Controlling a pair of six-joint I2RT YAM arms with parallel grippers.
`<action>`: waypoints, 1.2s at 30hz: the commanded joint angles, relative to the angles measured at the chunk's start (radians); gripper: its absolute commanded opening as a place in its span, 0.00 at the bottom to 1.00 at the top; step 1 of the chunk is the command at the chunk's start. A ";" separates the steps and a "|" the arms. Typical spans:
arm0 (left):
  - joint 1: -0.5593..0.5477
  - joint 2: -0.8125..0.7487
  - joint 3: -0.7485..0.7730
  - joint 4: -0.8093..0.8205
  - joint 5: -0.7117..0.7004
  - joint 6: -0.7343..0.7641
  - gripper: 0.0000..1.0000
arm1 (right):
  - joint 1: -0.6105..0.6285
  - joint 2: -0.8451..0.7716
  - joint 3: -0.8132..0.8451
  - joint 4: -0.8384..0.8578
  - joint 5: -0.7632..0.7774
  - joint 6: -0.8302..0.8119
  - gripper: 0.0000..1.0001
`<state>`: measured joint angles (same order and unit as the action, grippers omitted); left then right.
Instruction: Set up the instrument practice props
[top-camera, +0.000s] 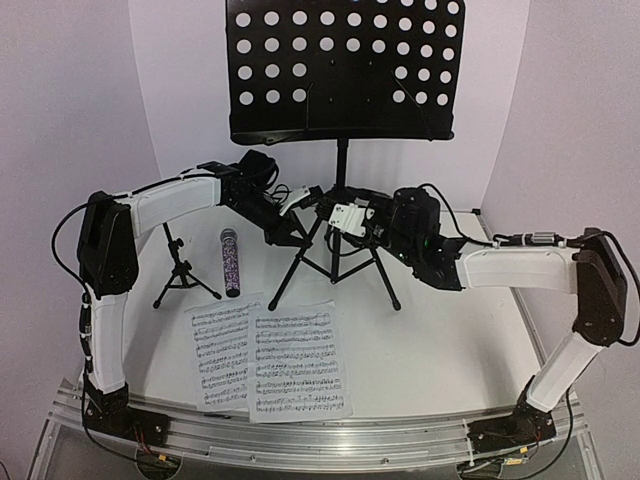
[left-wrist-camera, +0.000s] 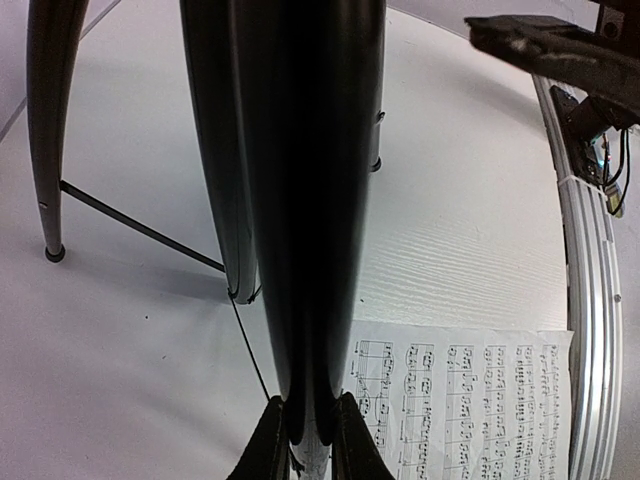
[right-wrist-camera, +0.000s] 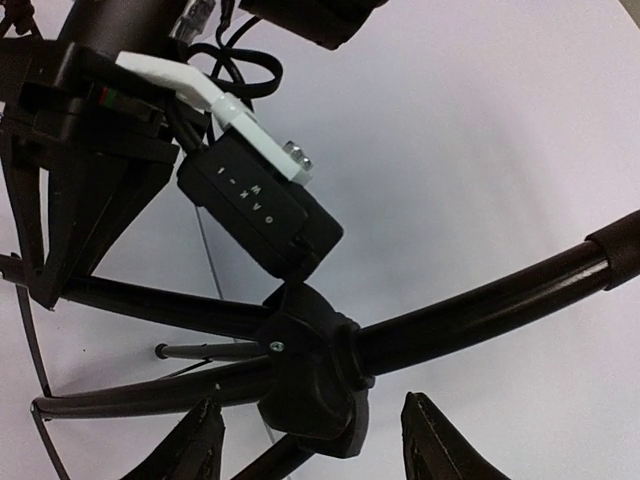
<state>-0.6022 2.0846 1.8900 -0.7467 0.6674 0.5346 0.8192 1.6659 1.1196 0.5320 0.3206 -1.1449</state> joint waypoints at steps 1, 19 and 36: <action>-0.018 0.008 -0.014 0.021 0.015 0.042 0.00 | -0.005 0.027 0.068 -0.002 0.001 -0.033 0.55; -0.018 0.012 -0.018 0.018 0.023 0.042 0.00 | -0.019 0.072 0.082 0.042 0.106 0.017 0.15; -0.018 0.020 -0.025 0.044 0.034 0.021 0.00 | 0.035 0.051 0.003 0.037 0.220 1.179 0.00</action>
<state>-0.6066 2.0869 1.8771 -0.7061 0.6817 0.5311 0.8453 1.7260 1.1476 0.6178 0.4459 -0.3963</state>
